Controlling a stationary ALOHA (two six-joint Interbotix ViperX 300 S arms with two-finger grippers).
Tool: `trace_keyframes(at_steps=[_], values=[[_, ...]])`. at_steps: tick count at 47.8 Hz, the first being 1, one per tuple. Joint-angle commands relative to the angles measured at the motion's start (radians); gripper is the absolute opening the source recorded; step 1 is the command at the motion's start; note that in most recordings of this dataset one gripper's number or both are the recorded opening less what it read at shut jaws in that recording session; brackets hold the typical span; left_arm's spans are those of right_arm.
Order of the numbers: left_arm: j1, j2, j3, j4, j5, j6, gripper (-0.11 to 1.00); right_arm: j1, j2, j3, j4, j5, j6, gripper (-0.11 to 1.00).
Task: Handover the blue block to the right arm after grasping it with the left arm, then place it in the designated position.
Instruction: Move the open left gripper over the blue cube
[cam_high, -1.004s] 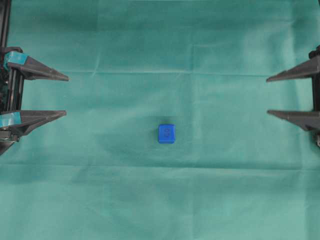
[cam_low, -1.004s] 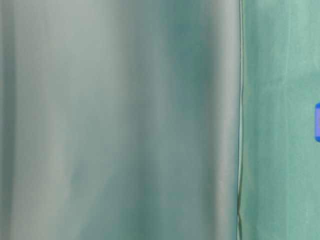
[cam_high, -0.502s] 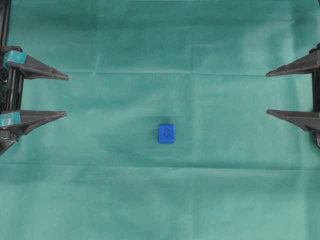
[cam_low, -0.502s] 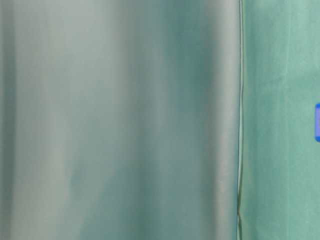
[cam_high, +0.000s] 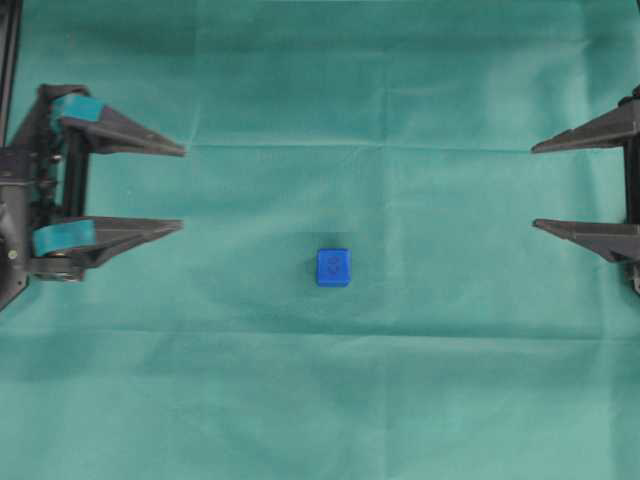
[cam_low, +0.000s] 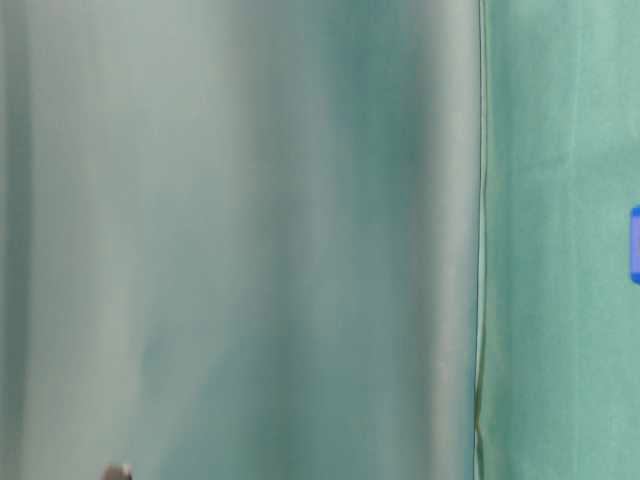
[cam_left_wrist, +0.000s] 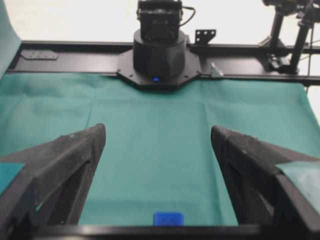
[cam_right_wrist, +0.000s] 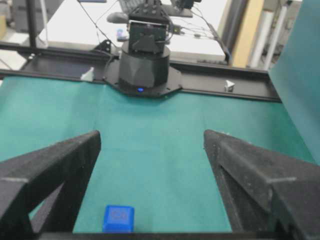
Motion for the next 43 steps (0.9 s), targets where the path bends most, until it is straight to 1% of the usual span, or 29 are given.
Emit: trace_keyframes(at_steps=[1,17,27,36,43], values=[[0.003,0.055,-0.074,0.002,-0.017,0.000,1.00,-0.003,0.009,-0.029,0.003,-0.006,0.002,0.94],[0.003,0.288,-0.249,0.002,-0.040,0.002,1.00,-0.003,0.017,-0.028,0.002,-0.008,0.002,0.94],[0.000,0.391,-0.354,0.002,-0.038,0.009,1.00,-0.003,0.025,-0.026,0.000,-0.009,0.000,0.94],[0.000,0.430,-0.399,0.005,-0.034,0.012,1.00,-0.003,0.028,-0.026,-0.002,-0.012,0.000,0.94],[0.000,0.431,-0.399,0.003,-0.028,0.012,1.00,-0.003,0.029,-0.026,-0.002,-0.012,0.000,0.94]])
